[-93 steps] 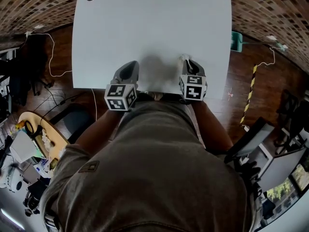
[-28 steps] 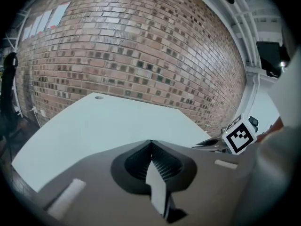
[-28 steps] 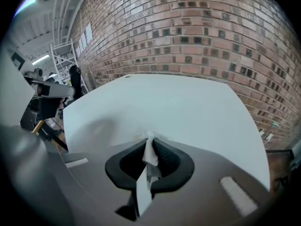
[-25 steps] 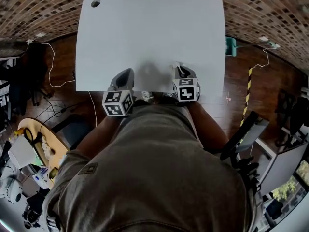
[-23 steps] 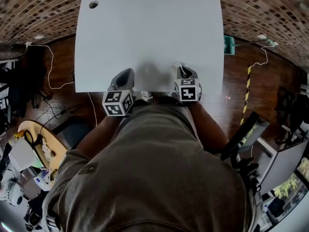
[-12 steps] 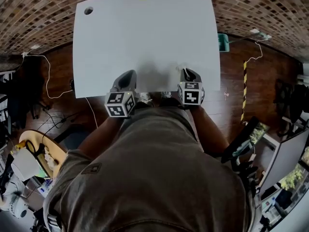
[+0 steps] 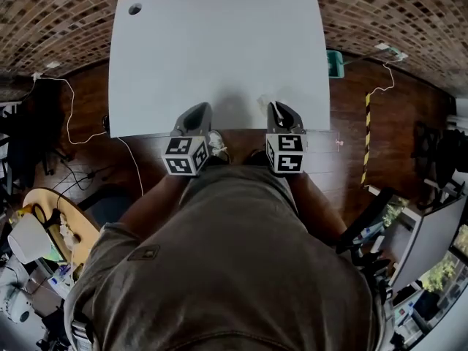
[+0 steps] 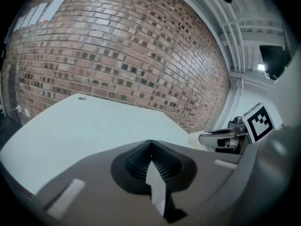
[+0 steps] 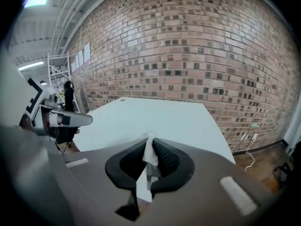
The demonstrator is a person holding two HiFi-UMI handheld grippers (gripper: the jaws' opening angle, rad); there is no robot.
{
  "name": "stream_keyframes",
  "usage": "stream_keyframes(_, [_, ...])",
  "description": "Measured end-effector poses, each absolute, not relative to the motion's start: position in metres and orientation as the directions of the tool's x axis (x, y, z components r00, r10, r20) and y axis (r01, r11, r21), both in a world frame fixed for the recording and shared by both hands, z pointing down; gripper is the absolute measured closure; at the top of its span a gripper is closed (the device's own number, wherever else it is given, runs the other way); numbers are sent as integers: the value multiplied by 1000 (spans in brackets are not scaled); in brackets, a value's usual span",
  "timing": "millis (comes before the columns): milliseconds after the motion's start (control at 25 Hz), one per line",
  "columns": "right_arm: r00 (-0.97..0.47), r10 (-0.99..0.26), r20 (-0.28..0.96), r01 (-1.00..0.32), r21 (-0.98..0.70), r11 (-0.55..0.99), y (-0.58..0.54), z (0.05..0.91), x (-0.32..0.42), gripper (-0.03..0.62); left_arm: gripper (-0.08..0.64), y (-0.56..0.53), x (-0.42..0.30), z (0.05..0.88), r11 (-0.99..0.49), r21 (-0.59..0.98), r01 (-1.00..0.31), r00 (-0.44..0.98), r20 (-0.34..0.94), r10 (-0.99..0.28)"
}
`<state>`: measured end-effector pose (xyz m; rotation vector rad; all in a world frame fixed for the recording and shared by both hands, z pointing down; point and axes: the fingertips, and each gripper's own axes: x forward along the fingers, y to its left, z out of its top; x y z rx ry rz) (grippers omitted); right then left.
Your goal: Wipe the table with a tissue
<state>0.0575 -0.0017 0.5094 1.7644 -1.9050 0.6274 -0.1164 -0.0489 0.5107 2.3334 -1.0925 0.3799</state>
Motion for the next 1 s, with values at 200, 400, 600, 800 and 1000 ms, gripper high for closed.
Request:
stream_keyframes(200, [-130,-836,533,-991,-39,129,13,477,62,560,558,-25,-107,493,-503,321,-803,596,435,-675])
stream_keyframes(400, [-178,-870,459,-984,-67,166,44,450,87,560,558,7,-81,478,-471,298,-831,556,409,-723])
stream_keyframes(600, [-218,-872,438,-976,-90,198,85,445,107,560,558,49,-60,465,-451,278,-848,528,389,-755])
stream_keyframes(800, [-247,-873,420,-969,-98,227,106,438,118,560,558,74,-50,455,-427,273,-862,503,368,-782])
stream_keyframes(1000, [-260,-881,394,-965,-96,242,116,427,112,560,558,87,-56,445,-432,259,-864,501,349,-792])
